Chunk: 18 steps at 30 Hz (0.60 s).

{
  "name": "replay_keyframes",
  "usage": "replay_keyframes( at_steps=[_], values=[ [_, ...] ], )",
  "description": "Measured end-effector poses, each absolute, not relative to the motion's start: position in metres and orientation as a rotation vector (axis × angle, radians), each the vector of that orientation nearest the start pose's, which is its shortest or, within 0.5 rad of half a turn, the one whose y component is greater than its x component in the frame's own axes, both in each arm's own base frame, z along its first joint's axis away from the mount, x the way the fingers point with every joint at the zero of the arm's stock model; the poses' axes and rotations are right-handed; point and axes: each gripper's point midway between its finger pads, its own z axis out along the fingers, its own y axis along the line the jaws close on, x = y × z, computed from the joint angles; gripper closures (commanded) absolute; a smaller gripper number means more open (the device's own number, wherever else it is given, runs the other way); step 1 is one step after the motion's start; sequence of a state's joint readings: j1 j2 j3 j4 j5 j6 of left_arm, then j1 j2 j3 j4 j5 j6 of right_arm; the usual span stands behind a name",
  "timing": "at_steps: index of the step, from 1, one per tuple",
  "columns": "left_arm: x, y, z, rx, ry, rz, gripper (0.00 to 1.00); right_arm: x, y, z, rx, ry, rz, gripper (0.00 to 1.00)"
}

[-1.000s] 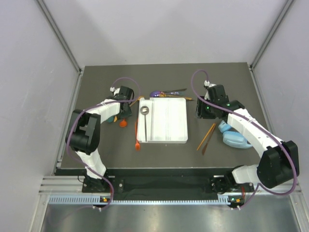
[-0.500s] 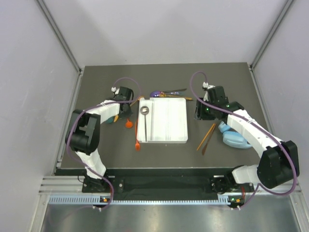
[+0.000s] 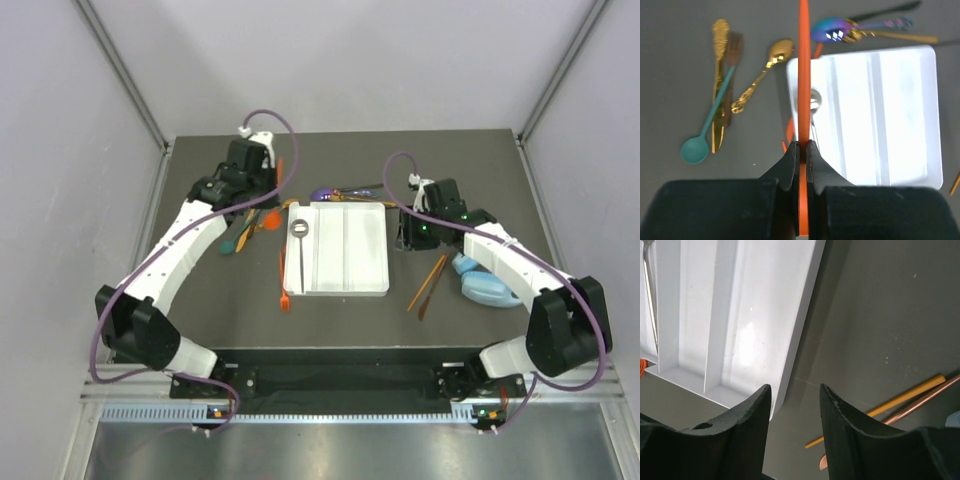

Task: Sort the eating utensils into containers
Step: Pick up the fork at the center of the board.

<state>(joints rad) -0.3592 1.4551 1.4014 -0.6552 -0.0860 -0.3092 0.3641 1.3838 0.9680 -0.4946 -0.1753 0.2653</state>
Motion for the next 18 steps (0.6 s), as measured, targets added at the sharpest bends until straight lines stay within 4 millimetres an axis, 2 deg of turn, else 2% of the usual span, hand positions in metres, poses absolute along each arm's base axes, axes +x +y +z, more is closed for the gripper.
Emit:
replay_keyframes(
  at_steps=[2,5,8,9,11,12,14,18],
  values=[
    [0.367,-0.161,0.229,0.136,2.303,-0.263,1.00,0.309,0.161,0.117,-0.219,2.499,0.479,0.55],
    [0.341,-0.185,0.200,0.324,2.406,-0.244,1.00,0.324,0.166,0.133,-0.222,2.451,0.491,0.53],
    [0.315,-0.197,0.176,0.493,2.489,-0.161,1.00,0.337,0.170,0.148,-0.205,2.391,0.561,0.51],
    [0.307,-0.199,0.172,0.548,2.496,-0.121,1.00,0.340,0.171,0.151,-0.192,2.378,0.591,0.47],
    [0.293,-0.203,0.170,0.653,2.484,-0.029,1.00,0.345,0.172,0.155,-0.163,2.357,0.684,0.45],
    [0.289,-0.203,0.170,0.698,2.471,0.020,1.00,0.347,0.169,0.155,-0.144,2.356,0.690,0.44],
    [0.283,-0.205,0.172,0.773,2.433,0.097,1.00,0.348,0.172,0.153,-0.093,2.345,0.808,0.44],
    [0.284,-0.205,0.178,0.842,2.367,0.193,1.00,0.336,0.188,0.137,-0.011,2.373,1.025,0.43]
  ],
)
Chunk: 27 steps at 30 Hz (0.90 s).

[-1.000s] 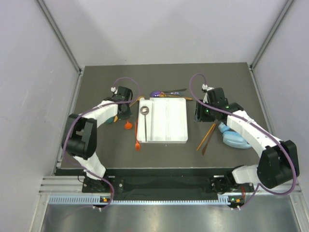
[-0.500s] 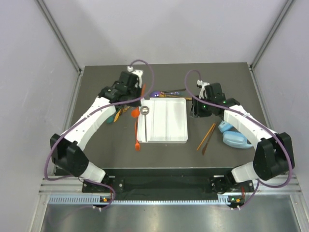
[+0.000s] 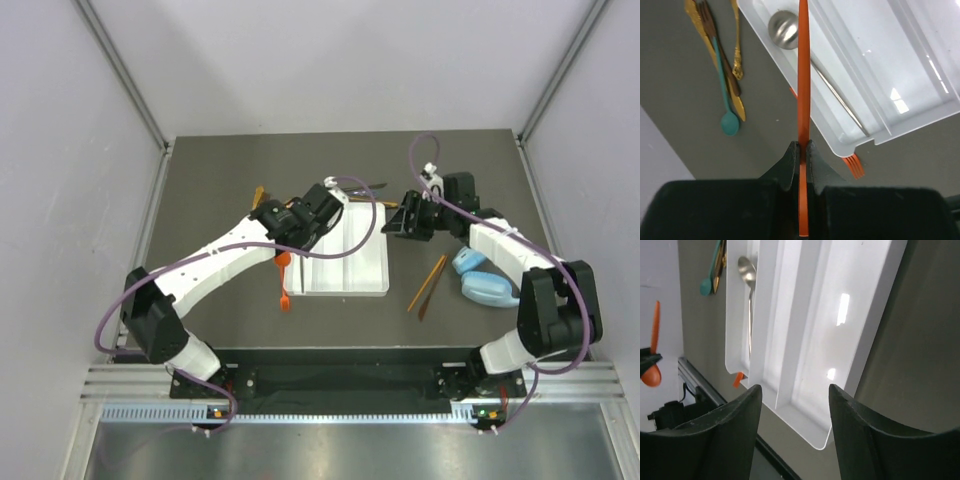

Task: Sort the eating utensils into containers
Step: Pick up the fork at the center of the board.

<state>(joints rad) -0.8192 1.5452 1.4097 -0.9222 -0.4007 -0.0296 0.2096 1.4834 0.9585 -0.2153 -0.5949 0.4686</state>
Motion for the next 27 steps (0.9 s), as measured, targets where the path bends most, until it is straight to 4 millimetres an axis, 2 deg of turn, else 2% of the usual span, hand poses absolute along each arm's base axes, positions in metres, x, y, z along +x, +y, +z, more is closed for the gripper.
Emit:
replay_keyframes(
  at_steps=[2,4,6,8,10,12,15,18,19,21,24,27],
  values=[
    [0.287,-0.203,0.181,0.866,2.329,0.247,1.00,0.326,0.195,0.132,-0.026,2.409,1.057,0.44],
    [0.290,-0.201,0.184,0.894,2.298,0.301,1.00,0.325,0.191,0.127,-0.083,2.447,0.931,0.44],
    [0.291,-0.201,0.184,0.929,2.277,0.341,1.00,0.335,0.183,0.134,-0.159,2.449,0.744,0.39],
    [0.289,-0.203,0.183,0.974,2.264,0.355,1.00,0.348,0.180,0.148,-0.231,2.397,0.598,0.39],
    [0.288,-0.205,0.182,1.006,2.259,0.356,1.00,0.353,0.178,0.152,-0.292,2.358,0.460,0.38],
    [0.285,-0.207,0.182,1.031,2.256,0.346,1.00,0.347,0.182,0.147,-0.379,2.346,0.327,0.39],
    [0.277,-0.208,0.183,1.054,2.270,0.301,1.00,0.331,0.185,0.131,-0.502,2.329,0.220,0.41],
    [0.264,-0.207,0.191,1.070,2.281,0.219,1.00,0.305,0.173,0.118,-0.584,2.315,0.174,0.32],
    [0.257,-0.207,0.196,1.075,2.282,0.175,1.00,0.300,0.169,0.122,-0.602,2.295,0.173,0.33],
    [0.245,-0.207,0.208,1.079,2.271,0.085,1.00,0.298,0.170,0.143,-0.623,2.210,0.202,0.33],
    [0.224,-0.209,0.228,1.080,2.239,-0.070,1.00,0.299,0.184,0.187,-0.663,2.032,0.300,0.31],
    [0.205,-0.213,0.242,1.097,2.208,-0.212,1.00,0.297,0.200,0.211,-0.730,1.928,0.387,0.31]
  ],
)
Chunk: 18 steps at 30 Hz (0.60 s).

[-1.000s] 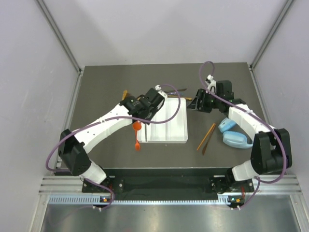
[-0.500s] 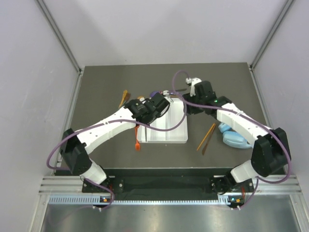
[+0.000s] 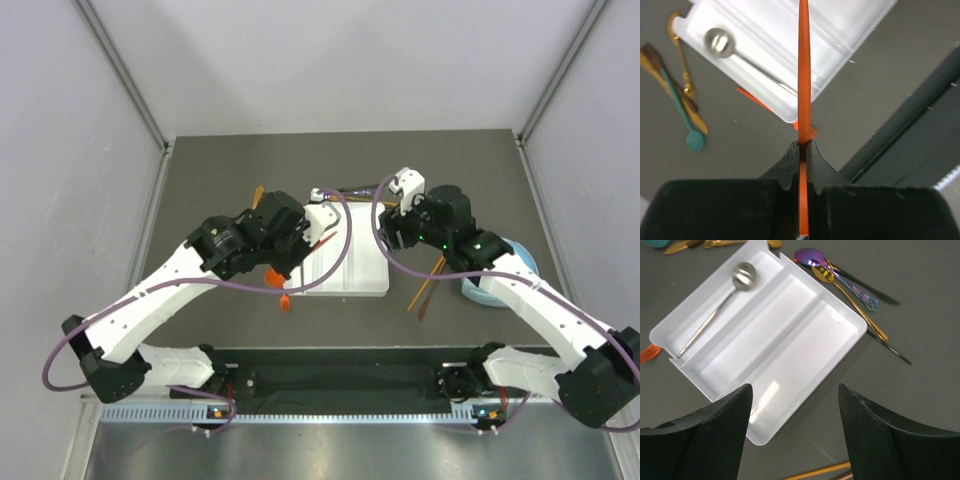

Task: Sort the eating utensils into containers
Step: Pick up the fork at the center of the board.

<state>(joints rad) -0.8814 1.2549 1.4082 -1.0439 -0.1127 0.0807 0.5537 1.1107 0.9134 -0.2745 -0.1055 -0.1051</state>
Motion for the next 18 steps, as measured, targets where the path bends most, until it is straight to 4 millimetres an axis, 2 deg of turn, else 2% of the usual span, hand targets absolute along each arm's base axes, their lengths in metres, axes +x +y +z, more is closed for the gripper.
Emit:
replay_keyframes(
  at_steps=[2,5,8,13,14,18],
  values=[
    [0.192,-0.218,0.247,1.130,2.199,-0.307,1.00,0.296,0.212,0.220,-0.780,1.886,0.443,0.31],
    [0.178,-0.228,0.255,1.174,2.190,-0.424,1.00,0.291,0.226,0.229,-0.844,1.833,0.521,0.25],
    [0.169,-0.234,0.263,1.197,2.169,-0.505,1.00,0.284,0.237,0.245,-0.906,1.779,0.587,0.28],
    [0.156,-0.231,0.274,1.208,2.136,-0.572,1.00,0.276,0.252,0.286,-0.976,1.656,0.675,0.26],
    [0.154,-0.230,0.276,1.206,2.129,-0.579,1.00,0.273,0.253,0.291,-0.985,1.637,0.686,0.22],
    [0.149,-0.225,0.277,1.196,2.118,-0.592,1.00,0.265,0.254,0.299,-1.002,1.607,0.712,0.21]
  ],
)
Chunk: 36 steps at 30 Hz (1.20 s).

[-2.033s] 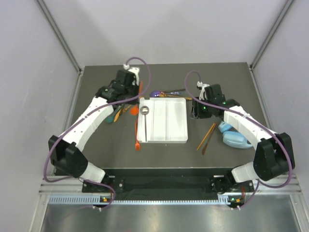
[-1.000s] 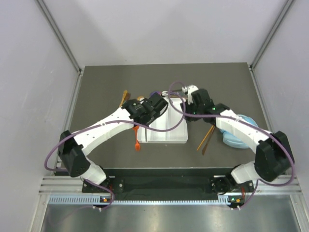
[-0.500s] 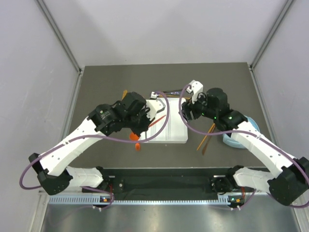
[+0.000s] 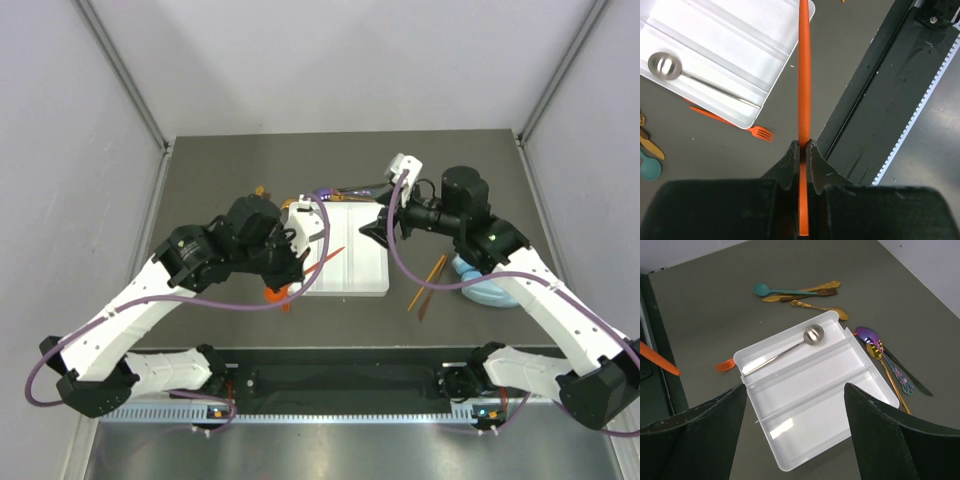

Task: Sort the eating utensils into containers
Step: Pick up the fork at the center of the board, then move the storage box to the center of the board.

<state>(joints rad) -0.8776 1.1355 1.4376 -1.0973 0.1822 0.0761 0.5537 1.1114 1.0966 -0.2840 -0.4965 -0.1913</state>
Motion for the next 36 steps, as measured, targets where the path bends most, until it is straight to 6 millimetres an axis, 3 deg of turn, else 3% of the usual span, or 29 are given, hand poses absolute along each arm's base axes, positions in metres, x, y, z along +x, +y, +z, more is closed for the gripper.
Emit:
replay_keyframes(
  at_steps=[10,16,23,36],
  values=[
    [0.165,-0.201,0.247,1.054,2.218,-0.558,1.00,0.255,0.250,0.309,-1.015,1.592,0.721,0.21],
    [0.183,-0.220,0.241,1.035,2.250,-0.646,1.00,0.244,0.265,0.319,-1.060,1.556,0.849,0.22],
    [0.195,-0.244,0.216,1.082,2.323,-0.722,1.00,0.238,0.282,0.290,-1.123,1.634,0.941,0.18],
    [0.172,-0.258,0.231,1.143,2.270,-0.937,1.00,0.234,0.301,0.250,-1.212,1.748,0.987,0.13]
  ],
)
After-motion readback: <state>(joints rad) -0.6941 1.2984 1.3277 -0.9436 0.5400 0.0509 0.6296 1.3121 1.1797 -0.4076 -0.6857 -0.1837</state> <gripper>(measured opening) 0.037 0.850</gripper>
